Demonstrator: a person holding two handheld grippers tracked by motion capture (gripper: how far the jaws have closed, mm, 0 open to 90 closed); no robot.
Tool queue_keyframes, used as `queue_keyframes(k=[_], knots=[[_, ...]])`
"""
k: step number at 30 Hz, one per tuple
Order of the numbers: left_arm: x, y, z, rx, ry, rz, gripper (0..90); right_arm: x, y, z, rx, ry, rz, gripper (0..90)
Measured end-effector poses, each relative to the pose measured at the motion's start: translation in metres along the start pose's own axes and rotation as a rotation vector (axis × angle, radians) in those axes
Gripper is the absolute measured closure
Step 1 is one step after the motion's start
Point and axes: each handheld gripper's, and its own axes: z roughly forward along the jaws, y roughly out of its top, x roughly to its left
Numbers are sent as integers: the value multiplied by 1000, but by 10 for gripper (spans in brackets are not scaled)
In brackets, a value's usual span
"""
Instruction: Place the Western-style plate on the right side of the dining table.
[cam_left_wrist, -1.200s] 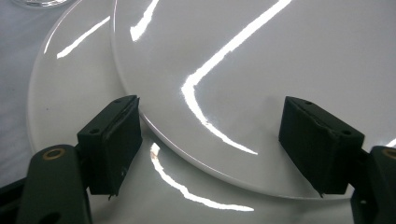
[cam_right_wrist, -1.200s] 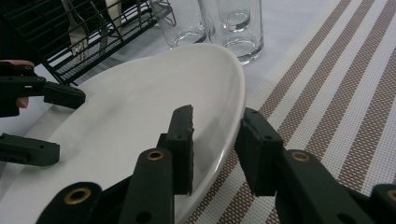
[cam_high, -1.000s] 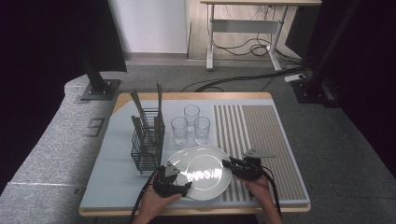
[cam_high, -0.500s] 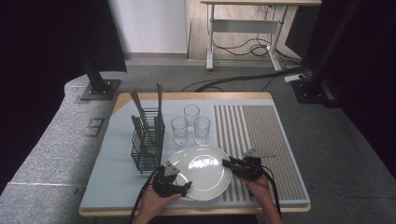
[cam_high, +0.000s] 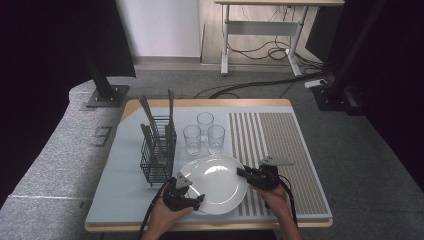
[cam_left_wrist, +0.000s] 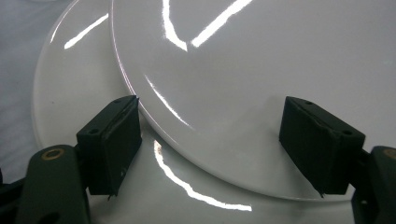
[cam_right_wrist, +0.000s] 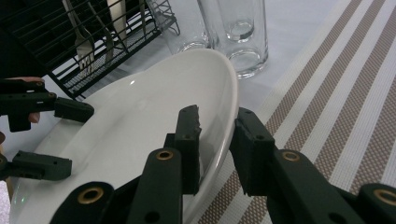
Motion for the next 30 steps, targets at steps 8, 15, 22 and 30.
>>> queue_keyframes(k=[8,15,22,30], knots=[[0,0,-1,1,3,-2,211,2,13,6,-10,7,-1,765],[2,-1,-1,-1,6,-4,211,2,17,10,-27,17,1,776],[2,-1,-1,-4,1,-4,212,1,17,10,-31,20,5,781],[2,-2,-2,-5,-21,-4,213,2,17,8,-49,10,12,787]])
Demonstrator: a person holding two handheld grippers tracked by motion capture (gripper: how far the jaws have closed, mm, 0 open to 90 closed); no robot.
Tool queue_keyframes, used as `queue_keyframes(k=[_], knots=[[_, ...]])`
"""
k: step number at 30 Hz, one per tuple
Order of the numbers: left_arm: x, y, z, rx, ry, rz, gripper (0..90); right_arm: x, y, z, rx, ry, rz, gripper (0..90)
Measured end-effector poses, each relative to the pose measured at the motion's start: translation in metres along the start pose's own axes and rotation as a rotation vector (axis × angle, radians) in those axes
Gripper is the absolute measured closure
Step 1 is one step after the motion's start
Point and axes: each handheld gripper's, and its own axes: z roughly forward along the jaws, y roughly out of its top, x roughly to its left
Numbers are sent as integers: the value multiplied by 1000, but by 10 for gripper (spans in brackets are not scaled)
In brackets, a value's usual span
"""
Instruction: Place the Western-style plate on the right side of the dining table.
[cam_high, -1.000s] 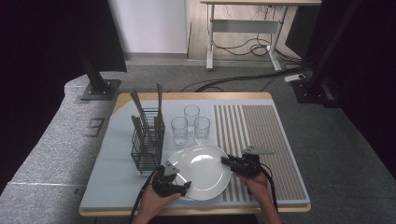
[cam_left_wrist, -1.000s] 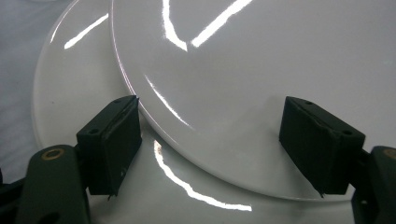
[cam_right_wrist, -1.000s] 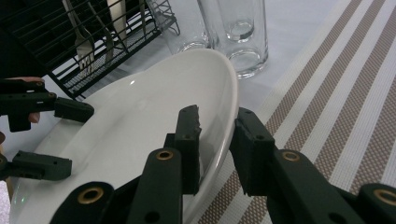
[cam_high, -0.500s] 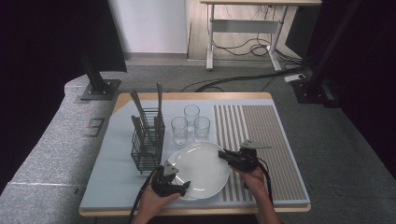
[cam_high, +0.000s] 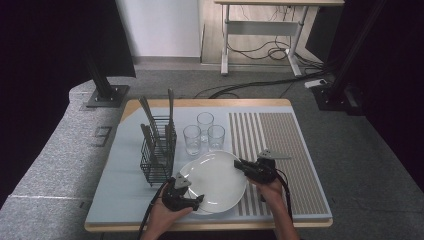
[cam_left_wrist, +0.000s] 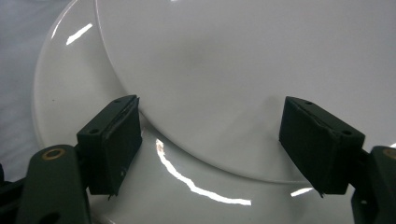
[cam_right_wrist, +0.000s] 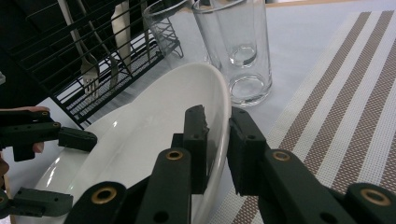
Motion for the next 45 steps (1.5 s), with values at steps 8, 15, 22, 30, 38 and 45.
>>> queue_keyframes(k=[8,15,22,30,38,45], knots=[[2,0,-2,4,-10,-5,214,0,1,-2,-29,-7,33,807],[4,0,-3,5,-13,-9,214,0,2,-4,-54,-14,49,817],[3,0,-2,5,-19,-7,214,3,4,-5,-70,-13,39,822],[1,-1,0,-10,-26,5,238,8,7,-10,-107,8,6,829],[0,-1,0,-13,-15,8,265,11,10,-13,-120,46,-14,823],[0,-1,1,-16,-5,6,269,12,14,-14,-102,74,-20,817]])
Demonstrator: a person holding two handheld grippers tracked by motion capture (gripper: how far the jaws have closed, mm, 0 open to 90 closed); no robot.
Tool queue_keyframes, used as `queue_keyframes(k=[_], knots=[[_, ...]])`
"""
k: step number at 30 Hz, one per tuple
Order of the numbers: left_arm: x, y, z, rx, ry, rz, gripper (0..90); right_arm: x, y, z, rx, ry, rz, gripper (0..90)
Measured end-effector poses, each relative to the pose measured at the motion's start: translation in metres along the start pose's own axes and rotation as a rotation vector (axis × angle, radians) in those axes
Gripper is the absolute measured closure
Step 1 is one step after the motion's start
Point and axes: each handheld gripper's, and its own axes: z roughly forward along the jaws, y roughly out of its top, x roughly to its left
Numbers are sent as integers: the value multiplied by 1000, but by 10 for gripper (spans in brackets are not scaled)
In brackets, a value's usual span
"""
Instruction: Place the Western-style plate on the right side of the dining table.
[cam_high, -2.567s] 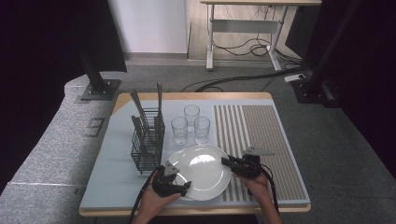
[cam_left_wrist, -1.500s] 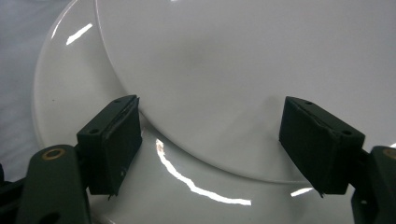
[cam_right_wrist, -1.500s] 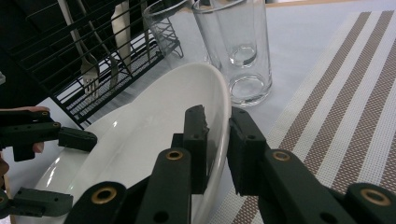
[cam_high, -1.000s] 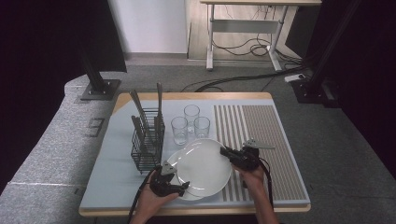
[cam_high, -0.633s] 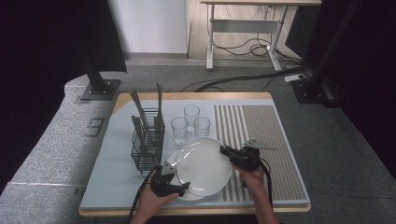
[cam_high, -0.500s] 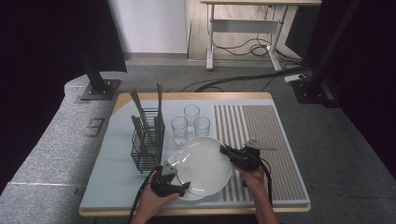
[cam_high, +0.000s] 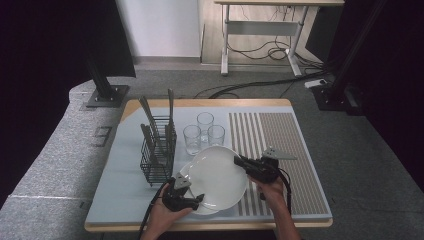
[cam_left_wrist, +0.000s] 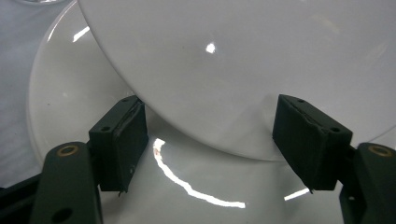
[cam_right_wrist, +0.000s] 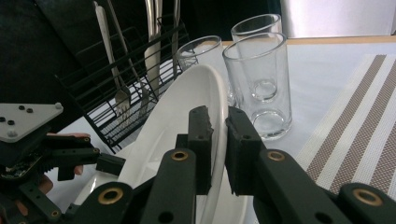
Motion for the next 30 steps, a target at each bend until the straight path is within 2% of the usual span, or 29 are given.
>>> queue_keyframes(k=[5,6,8,11,13,24,25,30], knots=[[0,0,0,-4,9,0,272,0,0,2,32,7,2,816],[0,0,1,-4,11,3,271,1,-1,7,59,31,4,804],[1,0,0,-3,7,3,274,1,-1,8,58,47,12,805],[1,0,0,-2,10,4,278,1,-1,8,72,35,7,802],[1,0,0,0,9,5,279,0,-1,8,78,33,21,806],[2,0,-1,4,-3,2,258,-2,-1,8,34,49,79,843],[2,0,-1,7,-6,1,256,-2,-1,7,16,50,89,849],[2,0,-2,10,-9,0,253,-2,1,3,-13,36,104,855]])
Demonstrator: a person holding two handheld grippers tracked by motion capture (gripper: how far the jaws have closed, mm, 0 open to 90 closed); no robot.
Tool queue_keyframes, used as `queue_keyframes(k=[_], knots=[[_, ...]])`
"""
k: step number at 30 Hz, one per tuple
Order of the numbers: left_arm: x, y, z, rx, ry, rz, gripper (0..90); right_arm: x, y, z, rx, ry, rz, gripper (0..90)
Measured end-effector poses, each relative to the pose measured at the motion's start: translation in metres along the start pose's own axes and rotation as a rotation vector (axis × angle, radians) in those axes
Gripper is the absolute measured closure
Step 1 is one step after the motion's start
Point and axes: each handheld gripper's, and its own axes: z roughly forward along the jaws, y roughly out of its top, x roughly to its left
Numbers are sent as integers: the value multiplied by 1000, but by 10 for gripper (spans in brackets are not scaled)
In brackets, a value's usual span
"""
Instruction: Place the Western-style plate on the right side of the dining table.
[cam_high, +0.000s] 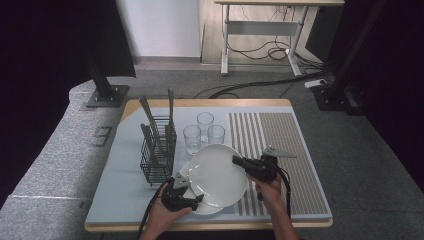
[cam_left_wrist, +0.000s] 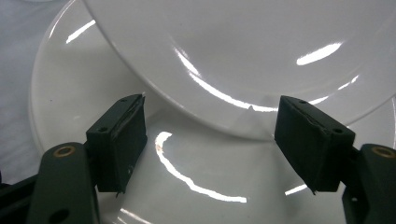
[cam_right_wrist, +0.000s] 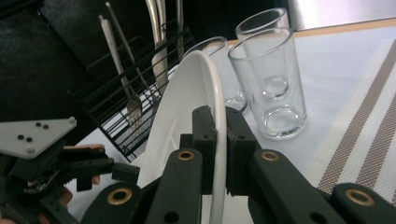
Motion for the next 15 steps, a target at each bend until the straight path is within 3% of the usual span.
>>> queue_keyframes(k=[15], knots=[[0,2,-6,-9,-4,2,251,0,7,-6,-46,-69,11,857]])
